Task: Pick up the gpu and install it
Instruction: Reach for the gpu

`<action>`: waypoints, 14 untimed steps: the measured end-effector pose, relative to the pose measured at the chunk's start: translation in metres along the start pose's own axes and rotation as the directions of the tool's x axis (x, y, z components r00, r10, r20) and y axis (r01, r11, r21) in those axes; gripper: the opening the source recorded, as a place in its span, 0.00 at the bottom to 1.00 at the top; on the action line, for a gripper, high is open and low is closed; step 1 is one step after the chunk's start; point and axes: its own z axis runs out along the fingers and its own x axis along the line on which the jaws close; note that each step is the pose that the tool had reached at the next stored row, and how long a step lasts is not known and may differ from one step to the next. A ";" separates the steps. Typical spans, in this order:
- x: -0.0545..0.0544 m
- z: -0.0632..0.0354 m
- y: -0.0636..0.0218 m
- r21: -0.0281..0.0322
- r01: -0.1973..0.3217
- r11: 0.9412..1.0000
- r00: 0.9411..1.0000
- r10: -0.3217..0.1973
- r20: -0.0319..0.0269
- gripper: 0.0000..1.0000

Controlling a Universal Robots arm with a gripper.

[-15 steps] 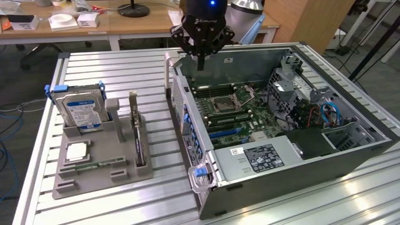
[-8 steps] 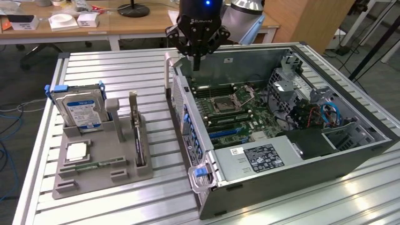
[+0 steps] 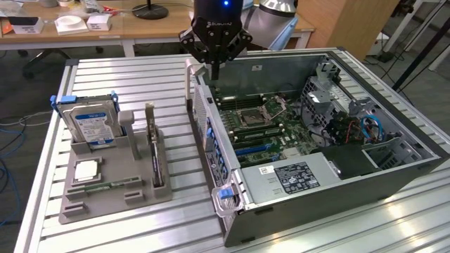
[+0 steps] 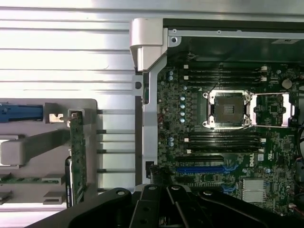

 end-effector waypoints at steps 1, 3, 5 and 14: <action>0.001 0.0000 0.0000 0.000 0.001 1.000 1.000 -0.001 0.000 0.11; 0.003 0.0000 -0.0001 0.000 0.003 1.000 1.000 -0.003 0.000 0.11; 0.006 0.0000 -0.0001 0.000 0.005 1.000 1.000 -0.005 0.000 0.11; 0.015 0.0000 -0.0002 0.000 0.010 1.000 1.000 -0.010 0.000 0.11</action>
